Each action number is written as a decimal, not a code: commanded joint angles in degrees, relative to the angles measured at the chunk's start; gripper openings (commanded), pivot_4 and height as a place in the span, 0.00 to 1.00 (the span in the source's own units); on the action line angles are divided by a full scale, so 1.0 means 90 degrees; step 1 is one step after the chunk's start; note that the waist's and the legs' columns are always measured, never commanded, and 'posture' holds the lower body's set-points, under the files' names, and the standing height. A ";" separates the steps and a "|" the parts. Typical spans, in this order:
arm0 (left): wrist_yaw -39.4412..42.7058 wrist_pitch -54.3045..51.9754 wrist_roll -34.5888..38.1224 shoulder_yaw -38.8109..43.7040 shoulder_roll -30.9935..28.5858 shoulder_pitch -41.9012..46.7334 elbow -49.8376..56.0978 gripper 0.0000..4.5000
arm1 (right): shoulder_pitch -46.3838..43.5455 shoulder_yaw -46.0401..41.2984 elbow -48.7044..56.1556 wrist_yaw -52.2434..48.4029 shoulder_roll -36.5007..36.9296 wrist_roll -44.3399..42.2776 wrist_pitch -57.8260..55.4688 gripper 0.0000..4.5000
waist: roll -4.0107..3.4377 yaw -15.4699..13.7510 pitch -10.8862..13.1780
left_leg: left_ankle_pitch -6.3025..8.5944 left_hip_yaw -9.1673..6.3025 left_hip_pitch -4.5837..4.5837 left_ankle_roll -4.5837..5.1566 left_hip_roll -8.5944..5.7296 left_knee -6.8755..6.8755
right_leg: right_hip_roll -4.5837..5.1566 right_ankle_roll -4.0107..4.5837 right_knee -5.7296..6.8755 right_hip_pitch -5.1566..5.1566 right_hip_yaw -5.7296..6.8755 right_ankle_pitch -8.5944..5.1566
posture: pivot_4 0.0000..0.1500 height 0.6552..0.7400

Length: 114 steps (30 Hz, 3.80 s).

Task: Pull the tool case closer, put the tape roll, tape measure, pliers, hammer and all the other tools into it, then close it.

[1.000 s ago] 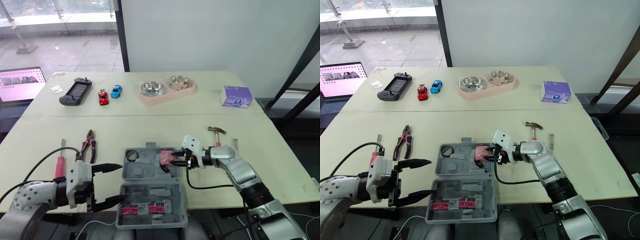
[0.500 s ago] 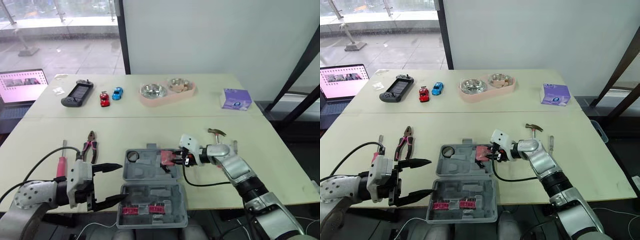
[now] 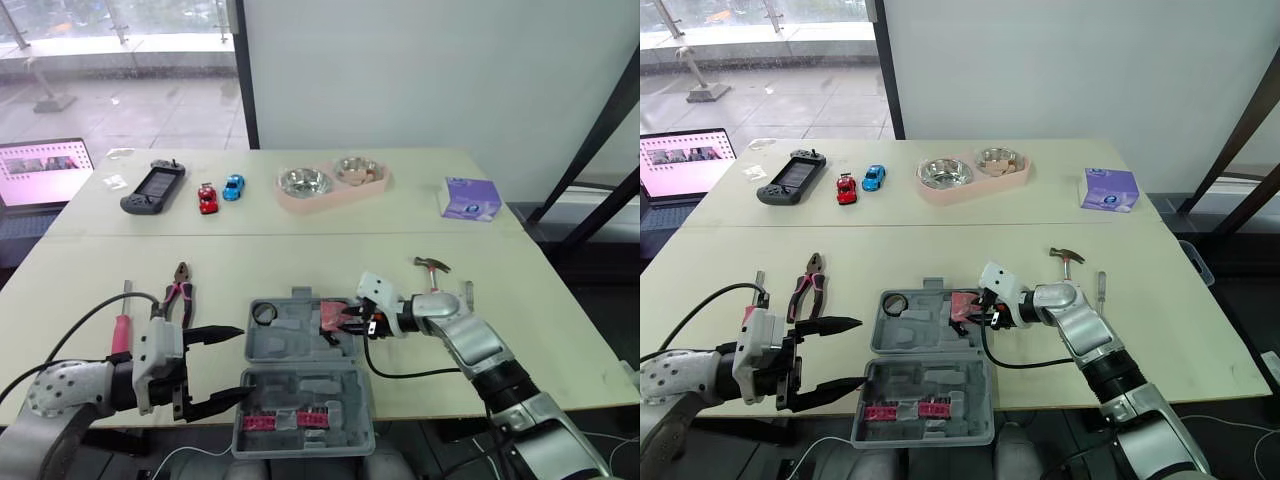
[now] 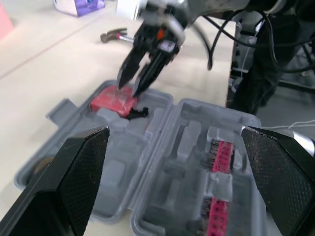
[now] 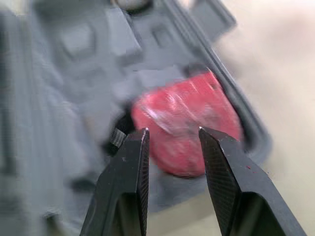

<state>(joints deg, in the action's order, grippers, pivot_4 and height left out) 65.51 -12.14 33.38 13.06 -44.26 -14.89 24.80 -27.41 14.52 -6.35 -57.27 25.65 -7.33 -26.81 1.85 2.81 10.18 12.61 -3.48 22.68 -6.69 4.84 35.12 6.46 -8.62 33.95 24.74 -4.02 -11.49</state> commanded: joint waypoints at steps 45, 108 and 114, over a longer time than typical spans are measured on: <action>-0.1879 0.1711 -0.0279 0.3585 0.0802 -0.0456 -0.4062 1.00 | 0.3769 -0.4043 0.0941 -0.0783 0.2507 -0.2533 0.0865 0.99 | 0.0015 0.0287 0.0021 | 0.0023 0.0017 0.0040 -0.0015 -0.0001 0.0003 | 0.0011 0.0061 -0.0076 0.0066 0.0007 0.0034 | 1.00 0.98; -0.6002 -0.3498 -0.2002 0.0120 0.1822 0.4565 -0.5016 1.00 | 0.0097 -0.0383 0.2942 0.0885 0.0467 -0.2151 -0.0888 0.99 | 0.0047 -0.0049 0.0009 | 0.0000 -0.0081 -0.0022 -0.0002 0.0000 -0.0003 | -0.0061 0.0047 0.0015 -0.0007 0.0005 0.0040 | 1.00 0.98; -0.5816 -0.3172 -0.2127 0.0111 0.1780 0.4817 -0.5584 1.00 | 0.0119 -0.0339 0.2991 0.0941 0.0449 -0.2158 -0.0922 0.99 | 0.0047 -0.0048 0.0009 | 0.0000 -0.0081 -0.0023 -0.0002 -0.0001 -0.0003 | -0.0061 0.0027 0.0013 -0.0011 0.0005 0.0027 | 1.00 0.98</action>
<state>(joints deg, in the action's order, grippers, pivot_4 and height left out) 12.49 -41.04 14.75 14.29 -28.02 28.37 -24.12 -25.84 12.69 17.87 -48.92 30.23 -26.00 -35.26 2.27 2.38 10.26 12.61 -4.20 22.47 -6.70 4.84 35.08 5.92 -8.38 34.07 24.64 -3.98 -11.25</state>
